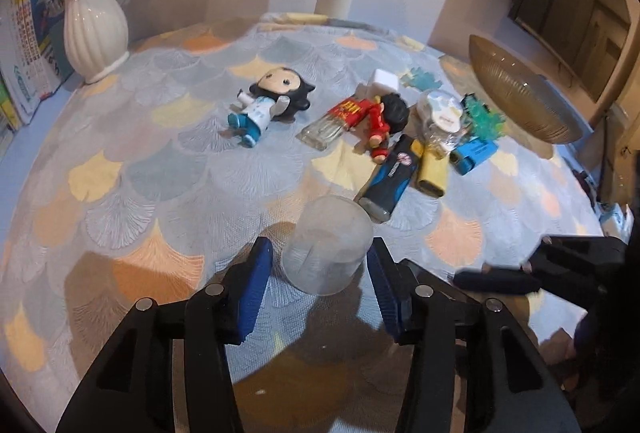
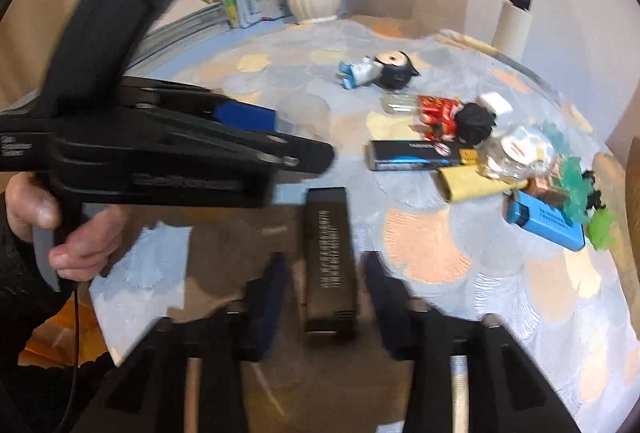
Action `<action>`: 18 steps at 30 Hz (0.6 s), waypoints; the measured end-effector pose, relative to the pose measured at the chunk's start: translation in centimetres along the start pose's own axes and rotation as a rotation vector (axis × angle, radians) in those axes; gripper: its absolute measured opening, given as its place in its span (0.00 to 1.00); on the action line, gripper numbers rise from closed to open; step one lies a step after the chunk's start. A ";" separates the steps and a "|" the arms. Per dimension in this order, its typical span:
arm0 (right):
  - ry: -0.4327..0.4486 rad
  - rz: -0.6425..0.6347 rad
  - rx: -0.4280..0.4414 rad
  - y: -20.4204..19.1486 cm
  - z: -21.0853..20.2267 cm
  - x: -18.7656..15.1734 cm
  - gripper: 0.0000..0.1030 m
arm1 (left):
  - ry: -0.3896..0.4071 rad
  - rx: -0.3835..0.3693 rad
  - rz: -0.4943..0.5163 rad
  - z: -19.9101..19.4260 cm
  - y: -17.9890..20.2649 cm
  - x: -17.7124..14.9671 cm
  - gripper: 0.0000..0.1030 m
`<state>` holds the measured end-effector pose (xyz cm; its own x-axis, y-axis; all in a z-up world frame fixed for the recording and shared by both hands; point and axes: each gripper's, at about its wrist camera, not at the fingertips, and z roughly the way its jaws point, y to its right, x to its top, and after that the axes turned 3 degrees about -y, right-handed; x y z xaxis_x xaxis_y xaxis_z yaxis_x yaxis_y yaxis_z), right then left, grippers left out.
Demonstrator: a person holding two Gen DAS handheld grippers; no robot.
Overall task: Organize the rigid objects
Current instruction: 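Grasp the clear measuring cup with left tool while right tool grasps black USB stick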
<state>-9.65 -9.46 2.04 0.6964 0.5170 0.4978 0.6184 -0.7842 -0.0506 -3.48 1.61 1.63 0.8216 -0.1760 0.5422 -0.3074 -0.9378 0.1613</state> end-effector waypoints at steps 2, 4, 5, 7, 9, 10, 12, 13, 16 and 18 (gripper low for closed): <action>0.004 0.003 0.011 -0.1 -0.2 -0.4 0.23 | 0.011 0.006 0.005 -0.1 0.2 0.1 0.36; 0.011 0.039 0.014 0.8 -0.9 -1.2 0.23 | 0.019 0.005 0.016 -0.2 0.6 0.2 0.36; 0.015 0.061 0.011 1.3 -1.3 -1.5 0.23 | 0.026 0.003 0.022 -0.3 1.0 0.3 0.36; 0.033 0.127 -0.026 3.3 -2.8 -2.5 0.23 | 0.041 0.004 0.043 -0.8 2.1 0.8 0.36; 0.052 0.203 -0.074 6.0 -4.3 -3.1 0.23 | 0.068 -0.013 0.069 -1.5 3.7 1.8 0.36; 0.060 0.235 -0.091 7.2 -5.3 -3.6 0.23 | 0.086 -0.032 0.084 -1.8 4.8 2.6 0.36; 0.089 0.326 -0.138 10.5 -7.6 -4.2 0.23 | 0.116 -0.065 0.117 -2.4 7.2 4.2 0.36; 0.107 0.365 -0.164 12.1 -8.9 -4.4 0.23 | 0.129 -0.081 0.137 -2.5 8.8 5.4 0.36; 0.195 0.469 -0.253 17.3 -13.1 -5.0 0.23 | 0.151 -0.139 0.205 -2.2 13.4 8.6 0.36; 0.223 0.526 -0.309 20.0 -14.9 -5.1 0.23 | 0.161 -0.170 0.249 -1.7 16.4 10.5 0.36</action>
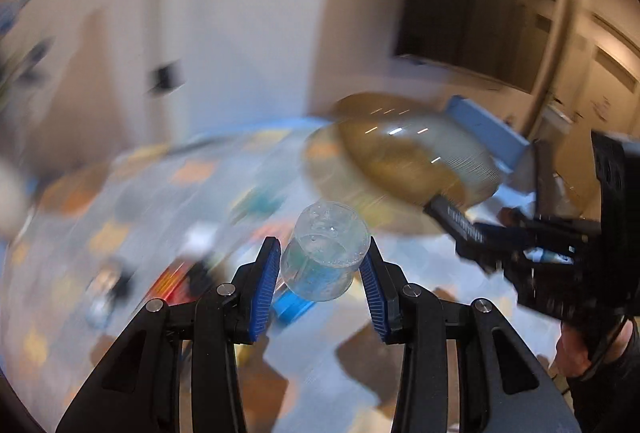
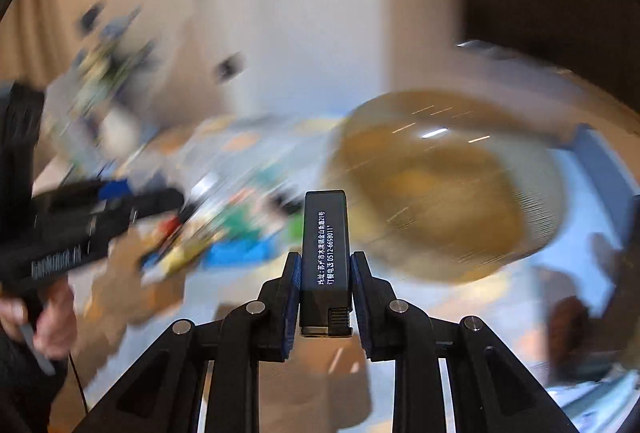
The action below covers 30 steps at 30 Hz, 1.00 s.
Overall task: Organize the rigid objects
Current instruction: 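Grasp the clear measuring cup with left tool while right tool grasps black USB stick, then drop the cup and USB stick into the amber glass bowl, opening both tools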
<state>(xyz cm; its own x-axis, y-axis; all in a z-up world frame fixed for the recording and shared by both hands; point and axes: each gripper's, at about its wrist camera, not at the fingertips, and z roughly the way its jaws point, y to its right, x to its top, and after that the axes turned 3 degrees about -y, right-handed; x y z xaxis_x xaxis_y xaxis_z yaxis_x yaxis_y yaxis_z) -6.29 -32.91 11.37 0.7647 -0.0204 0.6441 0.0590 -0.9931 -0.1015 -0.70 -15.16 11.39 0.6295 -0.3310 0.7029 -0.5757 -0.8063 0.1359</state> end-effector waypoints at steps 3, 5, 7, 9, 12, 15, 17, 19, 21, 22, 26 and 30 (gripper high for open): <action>-0.017 0.086 -0.068 4.1 0.1 1.8 0.23 | -0.009 -0.044 0.047 3.2 3.4 3.2 0.36; -0.053 0.122 -0.086 6.1 1.1 2.4 0.23 | -0.026 -0.066 0.052 5.0 4.7 4.2 0.36; -0.073 0.125 -0.093 6.9 1.9 2.6 0.23 | -0.042 -0.072 0.059 6.8 6.0 4.8 0.36; -0.096 0.123 -0.102 7.2 2.5 2.5 0.23 | -0.052 -0.072 0.067 8.1 6.9 5.1 0.36; -0.138 0.133 -0.100 8.0 3.8 2.7 0.23 | -0.072 -0.079 0.067 9.7 7.9 5.5 0.36; -0.171 0.158 -0.102 8.8 4.8 2.8 0.23 | -0.084 -0.086 0.061 10.7 8.4 6.0 0.42; -0.175 0.194 -0.091 9.6 4.6 2.8 0.24 | -0.098 -0.087 0.045 10.9 8.2 6.1 0.54; -0.148 0.212 -0.084 10.0 3.7 2.7 0.26 | -0.080 -0.086 0.024 9.9 7.4 5.9 0.66; -0.115 0.216 -0.074 9.7 2.4 2.6 0.45 | -0.051 -0.058 0.009 8.4 6.2 5.5 0.70; -0.101 0.216 -0.066 9.2 1.8 2.5 0.52 | -0.038 -0.044 0.003 7.4 5.6 5.2 0.70; -0.026 0.162 0.019 5.1 -0.5 2.5 0.61 | 0.015 0.034 -0.037 2.7 2.6 3.2 0.70; 0.019 0.057 0.096 -1.3 -1.1 2.2 0.62 | 0.063 0.117 -0.108 -2.8 -1.8 -0.1 0.74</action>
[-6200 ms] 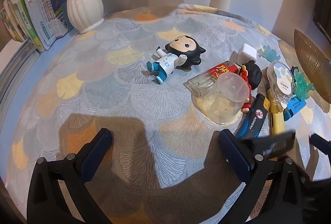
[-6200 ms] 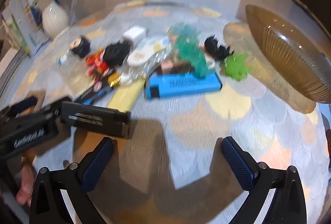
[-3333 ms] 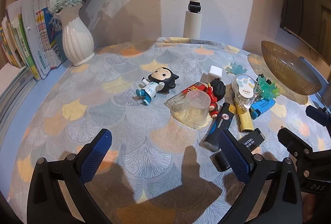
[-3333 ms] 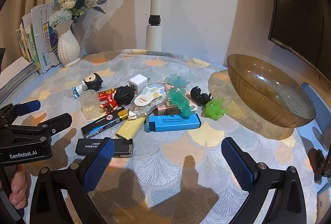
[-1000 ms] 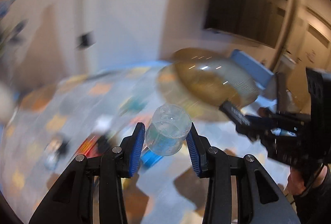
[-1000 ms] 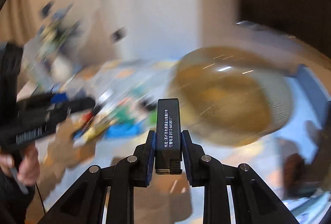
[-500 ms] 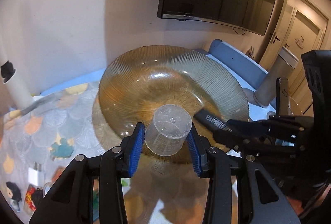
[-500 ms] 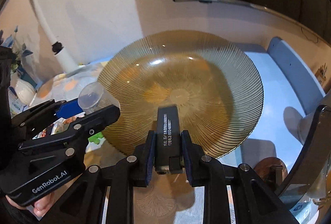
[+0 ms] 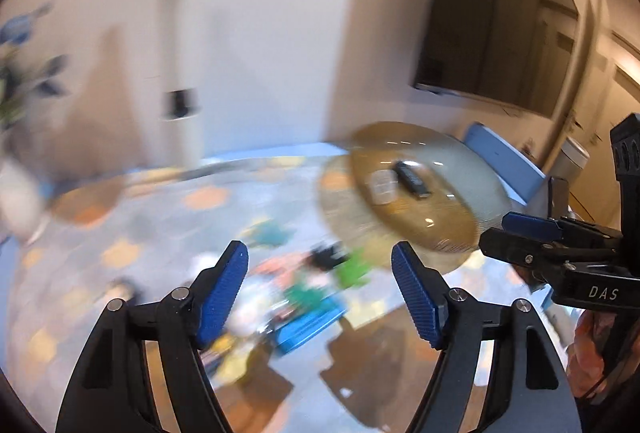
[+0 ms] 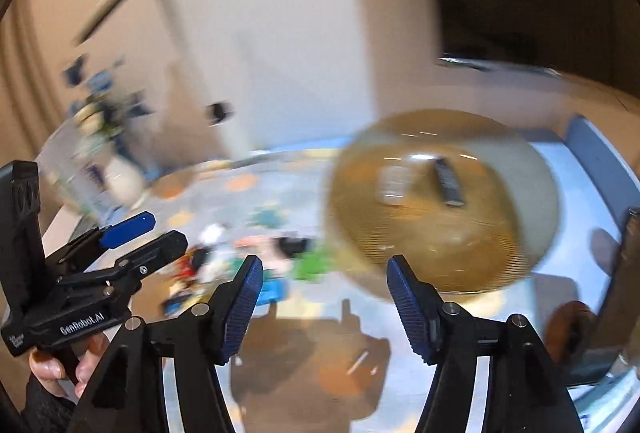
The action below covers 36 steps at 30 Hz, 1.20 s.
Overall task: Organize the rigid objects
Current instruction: 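Drop the cup and USB stick into the amber glass bowl, opening both tools, then reach the left tool to the doll figurine while right tool reaches blue lighter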
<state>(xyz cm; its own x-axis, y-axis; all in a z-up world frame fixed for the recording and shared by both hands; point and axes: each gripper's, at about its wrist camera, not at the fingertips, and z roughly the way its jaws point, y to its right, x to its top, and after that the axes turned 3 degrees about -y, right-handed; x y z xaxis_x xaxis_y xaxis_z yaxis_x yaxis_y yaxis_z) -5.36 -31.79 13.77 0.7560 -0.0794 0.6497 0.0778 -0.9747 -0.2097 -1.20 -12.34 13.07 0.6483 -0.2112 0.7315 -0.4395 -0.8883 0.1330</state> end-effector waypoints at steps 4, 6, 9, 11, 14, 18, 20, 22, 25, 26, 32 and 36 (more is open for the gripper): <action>-0.001 -0.062 0.065 -4.7 2.0 -1.7 0.68 | 0.037 0.132 -0.076 -3.9 -5.5 -3.2 0.74; 0.001 -0.097 0.076 -6.7 3.9 -3.2 0.68 | 0.027 0.195 -0.116 -4.3 -8.1 -5.2 0.74; -0.045 -0.109 0.074 -8.6 7.5 -5.5 0.68 | -0.019 0.265 -0.170 -3.1 -11.4 -8.3 0.74; -0.069 -0.096 0.086 -9.0 9.1 -6.4 0.68 | -0.046 0.276 -0.207 -1.7 -12.8 -10.2 0.74; -0.072 -0.094 0.077 -9.0 10.3 -7.3 0.68 | -0.067 0.264 -0.247 -0.3 -13.9 -11.9 0.74; -0.081 -0.065 0.052 -8.2 10.9 -7.8 0.68 | -0.058 0.300 -0.198 0.0 -12.9 -12.3 0.75; -0.082 -0.055 0.048 -8.0 11.1 -7.8 0.68 | -0.062 0.312 -0.185 0.0 -12.7 -12.5 0.76; -0.090 -0.052 0.044 -7.9 11.4 -7.7 0.70 | -0.059 0.313 -0.181 -0.2 -12.4 -12.5 0.76; -0.093 -0.055 0.017 -7.8 11.4 -7.8 0.71 | -0.052 0.306 -0.186 -0.4 -12.7 -12.6 0.76; -0.084 -0.055 -0.008 -7.8 11.3 -7.8 0.71 | -0.051 0.306 -0.188 -0.5 -12.8 -12.5 0.76; -0.053 -0.064 -0.033 -7.8 10.7 -8.0 0.74 | -0.035 0.308 -0.189 -0.8 -12.7 -12.6 0.76; -0.045 -0.069 -0.037 -7.9 10.5 -8.0 0.79 | -0.036 0.308 -0.190 -0.8 -12.7 -12.6 0.76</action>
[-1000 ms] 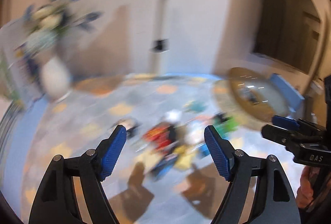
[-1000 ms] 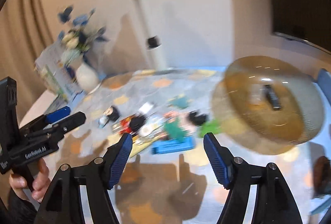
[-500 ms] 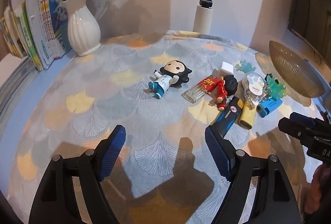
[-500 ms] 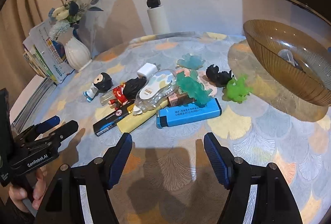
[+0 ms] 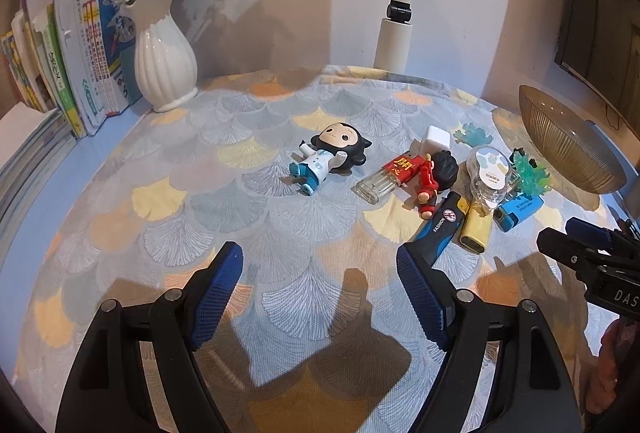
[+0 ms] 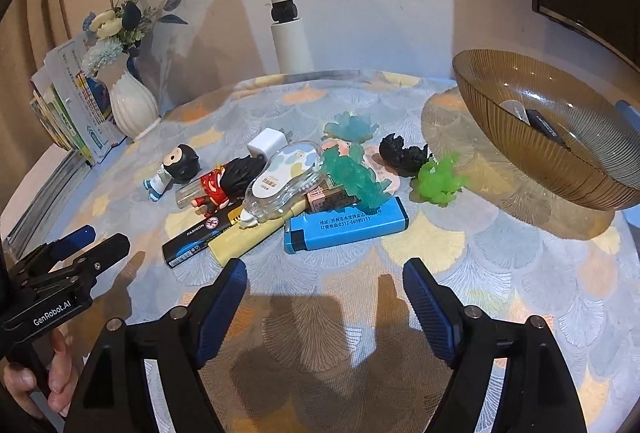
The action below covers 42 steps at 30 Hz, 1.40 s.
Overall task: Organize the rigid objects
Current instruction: 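Reach the left tool to the doll figurine while right tool reaches blue lighter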
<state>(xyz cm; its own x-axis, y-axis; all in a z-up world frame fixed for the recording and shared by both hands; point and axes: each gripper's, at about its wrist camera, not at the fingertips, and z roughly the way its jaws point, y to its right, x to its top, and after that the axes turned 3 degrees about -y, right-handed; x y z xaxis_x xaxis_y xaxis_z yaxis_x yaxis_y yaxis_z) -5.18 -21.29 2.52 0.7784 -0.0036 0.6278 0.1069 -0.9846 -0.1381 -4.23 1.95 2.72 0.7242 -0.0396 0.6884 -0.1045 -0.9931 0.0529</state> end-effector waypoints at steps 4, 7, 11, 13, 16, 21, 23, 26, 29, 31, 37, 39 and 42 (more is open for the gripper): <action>0.000 0.001 -0.001 0.0 0.1 0.0 0.79 | -0.002 0.001 0.001 0.1 0.0 0.0 0.76; -0.003 -0.002 0.003 0.1 0.2 0.1 0.79 | -0.003 0.001 -0.001 0.1 0.0 0.0 0.76; -0.005 -0.002 0.002 0.0 0.2 0.0 0.80 | -0.006 0.001 -0.001 0.1 -0.1 0.1 0.76; -0.007 -0.001 0.003 0.1 0.3 0.0 0.80 | -0.007 0.001 -0.002 0.1 -0.1 0.1 0.76; -0.007 0.001 0.005 0.1 0.3 0.0 0.80 | -0.007 0.000 -0.003 0.1 -0.1 0.1 0.79; -0.008 0.003 0.006 0.1 0.3 0.0 0.81 | -0.005 -0.004 -0.005 0.0 -0.1 0.1 0.79; -0.012 0.004 0.007 0.1 0.3 0.0 0.81 | -0.017 -0.022 -0.016 0.2 -0.4 0.2 0.79; -0.020 0.037 0.033 1.1 0.0 0.1 0.81 | -0.059 -0.079 -0.056 0.6 -1.4 1.3 0.79; -0.044 0.060 0.051 3.1 -0.2 0.5 0.81 | -0.080 -0.109 -0.039 0.7 -2.3 3.1 0.79; -0.080 0.024 0.047 4.1 0.0 1.1 0.81 | -0.106 -0.123 0.005 1.4 -2.3 4.4 0.79; -0.187 -0.150 0.083 4.5 2.2 2.9 0.81 | -0.161 -0.154 0.029 5.2 -3.0 7.2 0.77; -0.184 -0.209 0.079 4.2 2.9 3.4 0.81 | -0.170 -0.177 0.016 6.2 -3.2 7.7 0.77; -0.191 -0.254 0.111 4.0 4.2 4.2 0.81 | -0.187 -0.200 0.005 7.6 -3.3 8.3 0.77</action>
<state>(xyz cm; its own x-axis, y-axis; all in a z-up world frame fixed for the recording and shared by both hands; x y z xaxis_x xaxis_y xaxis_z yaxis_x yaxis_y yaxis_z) 1.11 -24.50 1.44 0.8188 0.2831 0.4994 0.3713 -0.9246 -0.0847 7.28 4.04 2.78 0.8345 -0.0823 0.5448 -0.2274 -0.9521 0.2045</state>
